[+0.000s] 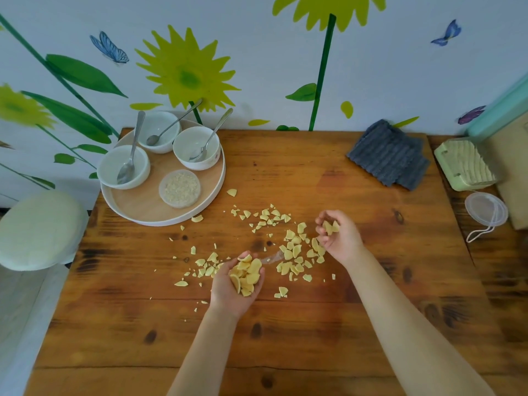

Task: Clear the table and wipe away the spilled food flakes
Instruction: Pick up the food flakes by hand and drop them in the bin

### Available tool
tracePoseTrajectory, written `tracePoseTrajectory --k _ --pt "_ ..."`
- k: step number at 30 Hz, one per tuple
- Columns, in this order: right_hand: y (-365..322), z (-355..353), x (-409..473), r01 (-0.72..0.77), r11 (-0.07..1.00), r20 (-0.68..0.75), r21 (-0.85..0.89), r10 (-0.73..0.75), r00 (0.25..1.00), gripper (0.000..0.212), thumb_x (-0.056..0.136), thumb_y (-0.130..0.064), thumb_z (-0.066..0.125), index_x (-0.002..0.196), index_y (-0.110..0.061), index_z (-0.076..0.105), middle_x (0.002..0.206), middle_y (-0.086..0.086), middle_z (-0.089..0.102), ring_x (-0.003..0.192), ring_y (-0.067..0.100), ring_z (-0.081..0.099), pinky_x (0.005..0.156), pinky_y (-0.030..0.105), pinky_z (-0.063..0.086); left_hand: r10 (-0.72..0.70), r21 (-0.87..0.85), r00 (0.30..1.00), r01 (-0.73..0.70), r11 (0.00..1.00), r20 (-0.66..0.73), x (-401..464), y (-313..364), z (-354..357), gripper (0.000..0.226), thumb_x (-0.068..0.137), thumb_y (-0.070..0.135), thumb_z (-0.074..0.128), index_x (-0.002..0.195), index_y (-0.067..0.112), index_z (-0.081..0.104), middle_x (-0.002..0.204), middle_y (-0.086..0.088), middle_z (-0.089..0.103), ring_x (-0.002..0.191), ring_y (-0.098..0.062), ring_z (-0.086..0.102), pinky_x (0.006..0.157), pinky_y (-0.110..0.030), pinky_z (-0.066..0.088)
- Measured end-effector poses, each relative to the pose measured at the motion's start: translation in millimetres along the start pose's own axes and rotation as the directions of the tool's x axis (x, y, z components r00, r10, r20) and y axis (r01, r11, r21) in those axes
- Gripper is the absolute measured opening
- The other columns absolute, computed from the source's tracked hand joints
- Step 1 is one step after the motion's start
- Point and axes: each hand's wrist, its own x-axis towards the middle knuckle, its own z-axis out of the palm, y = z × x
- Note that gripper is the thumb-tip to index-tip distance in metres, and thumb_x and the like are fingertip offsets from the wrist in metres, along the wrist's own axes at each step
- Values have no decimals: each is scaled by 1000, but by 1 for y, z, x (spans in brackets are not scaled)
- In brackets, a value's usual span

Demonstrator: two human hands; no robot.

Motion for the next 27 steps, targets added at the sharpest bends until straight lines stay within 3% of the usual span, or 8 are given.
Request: tracePoseTrajectory --k 2,5,12,15,18,20,23,27 --pt "0 5 7 7 910 -106 -415 -56 993 23 95 -18 46 75 -10 53 61 -2 46 44 6 37 35 14 29 2 -1 1000 -2 1000 2 -1 1 -1 28 94 17 40 85 8 65 72 -10 72 78 -23 61 63 -34 57" --pt "7 11 19 9 509 -121 -861 -221 968 21 93 -31 52 86 -12 55 70 -4 49 60 9 46 55 20 40 -2 -8 1000 2 1000 6 -1 3 -3 27 93 16 41 85 8 65 74 -10 71 79 -23 61 61 -34 58" --pt "31 28 28 5 -43 19 -999 -330 944 16 89 -34 57 89 -18 58 72 -6 57 67 13 56 54 23 39 -4 -14 1000 4 1000 3 -1 8 -6 26 93 16 42 85 8 65 83 -10 68 79 -23 62 61 -34 58" --pt "28 28 25 111 111 77 -988 -272 959 15 90 -24 53 76 -18 53 63 -5 51 54 10 47 49 22 34 4 -13 1000 -4 1000 -7 -1 10 -7 27 94 17 41 86 8 65 84 -10 68 80 -23 62 60 -33 59" --pt "21 27 15 114 750 73 -651 -88 993 24 92 -7 40 69 -11 49 64 2 48 47 9 40 42 18 32 4 -14 1000 -4 1000 -7 -1 10 -6 27 94 17 41 87 8 66 84 -10 68 81 -23 62 61 -34 59" --pt "17 25 10 33 926 67 -377 -9 998 27 89 0 36 69 -9 50 65 3 51 45 9 41 37 16 32 3 -12 1000 -4 1000 -5 -1 9 -5 27 94 17 42 87 8 66 78 -10 70 81 -23 63 63 -34 58" --pt "14 21 9 54 885 68 -462 -26 997 21 89 0 42 75 -9 55 64 1 48 43 6 40 35 14 29 2 -7 1000 -2 1000 2 -2 6 -5 26 93 15 42 85 7 65 74 -10 70 80 -23 63 63 -34 58" --pt "19 21 11 186 460 102 -868 -201 974 7 88 -14 57 94 -11 59 78 -4 54 59 5 44 49 13 38 -1 -14 1000 1 1000 0 -2 6 -7 26 94 16 41 86 7 65 75 -10 70 80 -23 62 62 -34 58"
